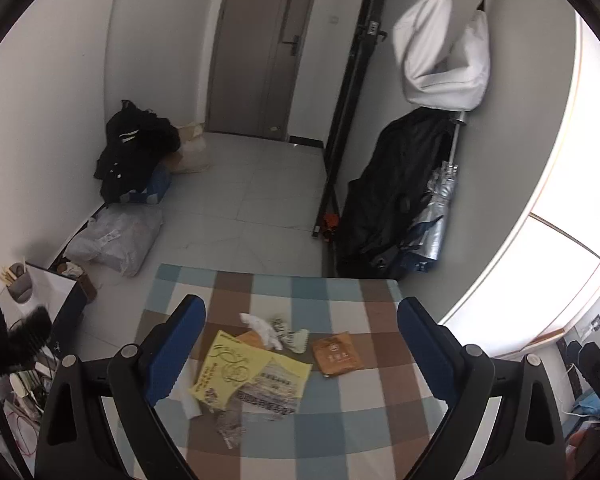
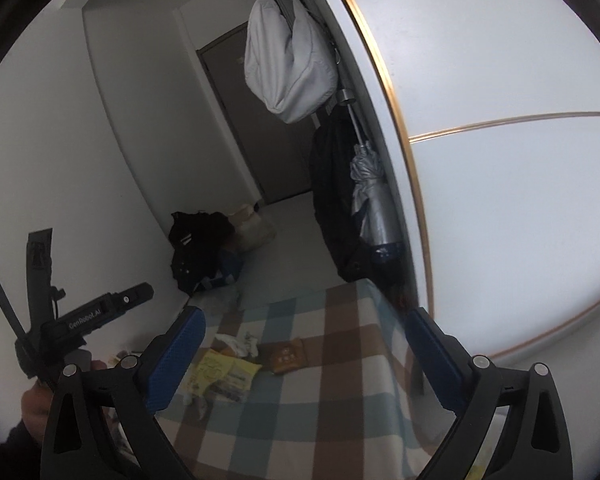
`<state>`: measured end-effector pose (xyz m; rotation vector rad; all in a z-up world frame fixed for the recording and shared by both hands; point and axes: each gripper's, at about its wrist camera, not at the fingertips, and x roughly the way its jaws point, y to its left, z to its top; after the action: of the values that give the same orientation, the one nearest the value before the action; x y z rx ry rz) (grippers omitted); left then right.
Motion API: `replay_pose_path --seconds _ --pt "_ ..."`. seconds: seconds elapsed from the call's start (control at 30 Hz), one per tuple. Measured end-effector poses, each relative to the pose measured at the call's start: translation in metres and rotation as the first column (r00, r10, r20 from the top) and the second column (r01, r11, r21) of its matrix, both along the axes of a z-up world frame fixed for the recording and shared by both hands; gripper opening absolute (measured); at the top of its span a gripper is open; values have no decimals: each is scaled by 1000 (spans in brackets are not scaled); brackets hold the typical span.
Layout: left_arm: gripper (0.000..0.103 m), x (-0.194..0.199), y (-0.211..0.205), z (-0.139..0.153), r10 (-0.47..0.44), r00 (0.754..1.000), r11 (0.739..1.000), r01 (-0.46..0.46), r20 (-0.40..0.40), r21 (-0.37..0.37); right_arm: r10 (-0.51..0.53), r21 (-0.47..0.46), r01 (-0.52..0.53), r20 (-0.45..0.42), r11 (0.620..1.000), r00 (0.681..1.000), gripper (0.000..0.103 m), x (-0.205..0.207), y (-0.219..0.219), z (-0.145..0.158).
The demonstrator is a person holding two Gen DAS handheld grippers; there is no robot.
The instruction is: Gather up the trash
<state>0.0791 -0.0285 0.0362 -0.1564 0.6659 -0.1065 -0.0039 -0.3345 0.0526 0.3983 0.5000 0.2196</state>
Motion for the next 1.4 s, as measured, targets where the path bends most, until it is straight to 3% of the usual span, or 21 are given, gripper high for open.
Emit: replay_pose_path --seconds 0.3,0.6,0.8,0.9,1.0,1.07,1.2,1.4 --pt "95 8 68 -21 131 991 991 -131 -41 -6 131 -52 -135 -71 989 989 101 34 77 -26" --pt "95 17 113 -45 167 974 978 -184 -153 -102 224 -143 -244 -141 959 964 101 63 126 -40" --pt "95 21 134 -50 163 964 966 -199 -208 -165 308 -201 -346 -196 917 931 101 86 163 -59" --pt "95 23 143 -51 171 960 965 -208 -221 -157 379 -229 -429 -233 874 896 101 98 183 -71" --pt "95 24 152 -52 184 956 959 -225 -227 -171 468 -232 -531 -275 815 840 101 113 204 -86" --pt "95 25 158 -53 196 952 954 -241 -236 -180 544 -204 -620 -328 757 772 101 127 220 -103" --pt "95 29 166 -57 201 942 943 -260 -267 -208 582 -244 -702 -415 669 700 101 143 248 -134" --pt "95 31 173 -60 226 933 931 -292 -279 -221 597 -307 -754 -469 581 651 101 148 274 -162"
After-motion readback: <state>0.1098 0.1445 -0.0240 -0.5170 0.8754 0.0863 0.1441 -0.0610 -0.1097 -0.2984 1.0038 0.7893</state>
